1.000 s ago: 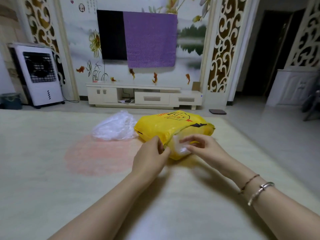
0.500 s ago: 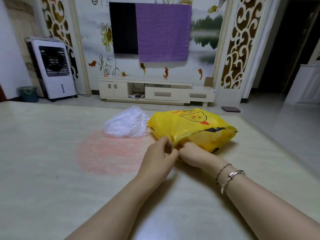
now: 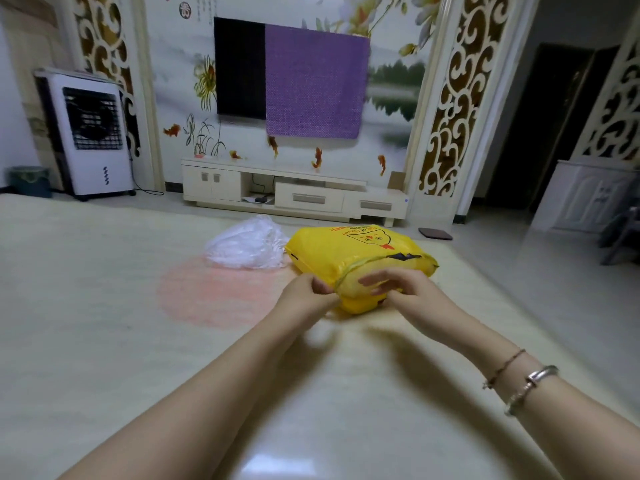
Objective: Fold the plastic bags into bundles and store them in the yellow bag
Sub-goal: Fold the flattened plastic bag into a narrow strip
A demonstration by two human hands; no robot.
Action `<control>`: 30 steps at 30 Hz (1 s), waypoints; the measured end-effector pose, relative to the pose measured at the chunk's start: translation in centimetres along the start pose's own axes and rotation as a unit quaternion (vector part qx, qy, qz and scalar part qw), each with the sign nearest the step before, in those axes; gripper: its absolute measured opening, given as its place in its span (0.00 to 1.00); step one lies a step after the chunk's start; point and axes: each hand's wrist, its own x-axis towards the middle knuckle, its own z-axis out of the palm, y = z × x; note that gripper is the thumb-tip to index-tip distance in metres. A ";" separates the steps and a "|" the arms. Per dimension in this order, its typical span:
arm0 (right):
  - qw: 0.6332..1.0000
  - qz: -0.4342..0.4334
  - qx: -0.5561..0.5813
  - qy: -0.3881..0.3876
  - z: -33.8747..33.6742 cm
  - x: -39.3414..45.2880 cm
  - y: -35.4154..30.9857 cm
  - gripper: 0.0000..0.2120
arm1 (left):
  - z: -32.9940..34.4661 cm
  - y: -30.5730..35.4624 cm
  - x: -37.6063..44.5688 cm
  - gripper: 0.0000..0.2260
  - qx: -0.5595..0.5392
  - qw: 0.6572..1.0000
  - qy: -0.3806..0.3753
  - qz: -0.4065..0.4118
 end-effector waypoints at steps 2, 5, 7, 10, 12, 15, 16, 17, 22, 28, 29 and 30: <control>1.000 -0.006 0.012 -0.002 0.3 0.5 -1.5 0.22 | -1.5 0.2 -0.7 0.02 -0.007 1.000 0.004 -0.008; 0.999 -0.015 0.029 -0.016 2.3 2.0 -3.3 0.21 | -5.0 -0.4 -1.7 0.03 -0.013 0.999 0.030 -0.042; 0.999 -0.024 0.033 -0.030 4.9 3.6 -4.3 0.20 | -8.2 -1.4 -2.2 0.04 0.000 0.996 0.060 -0.060; 0.998 -0.032 0.026 -0.042 9.0 6.4 -4.8 0.18 | -12.5 -2.9 -2.4 0.03 0.022 0.992 0.099 -0.073; 0.998 -0.043 -0.017 -0.038 11.7 8.6 -4.9 0.16 | -15.1 -4.0 -2.3 0.04 0.022 0.989 0.120 -0.085; 0.992 -0.053 -0.111 -0.033 15.0 12.4 -4.5 0.16 | -17.5 -6.1 -1.9 0.04 0.003 0.985 0.141 -0.100; 0.989 -0.041 -0.139 -0.038 16.4 14.0 -4.3 0.17 | -18.3 -7.1 -1.7 0.03 -0.009 0.984 0.144 -0.105; 0.985 -0.023 -0.167 -0.038 16.9 15.0 -3.9 0.18 | -18.3 -7.2 -1.7 0.03 -0.018 0.984 0.142 -0.104; 0.954 0.009 -0.293 -0.054 19.4 18.5 -3.4 0.19 | -18.8 -7.4 -0.4 0.03 -0.042 0.984 0.137 -0.107; 0.966 -0.023 -0.254 -0.040 19.4 17.3 -4.3 0.14 | -19.1 -7.0 -0.5 0.05 -0.064 0.981 0.141 -0.118; 0.968 -0.031 -0.246 -0.038 19.2 17.0 -4.4 0.17 | -19.1 -6.9 -0.5 0.05 -0.066 0.981 0.143 -0.117; 0.972 -0.043 -0.227 -0.037 18.9 16.6 -4.8 0.17 | -19.2 -6.8 -0.6 0.06 -0.067 0.980 0.145 -0.119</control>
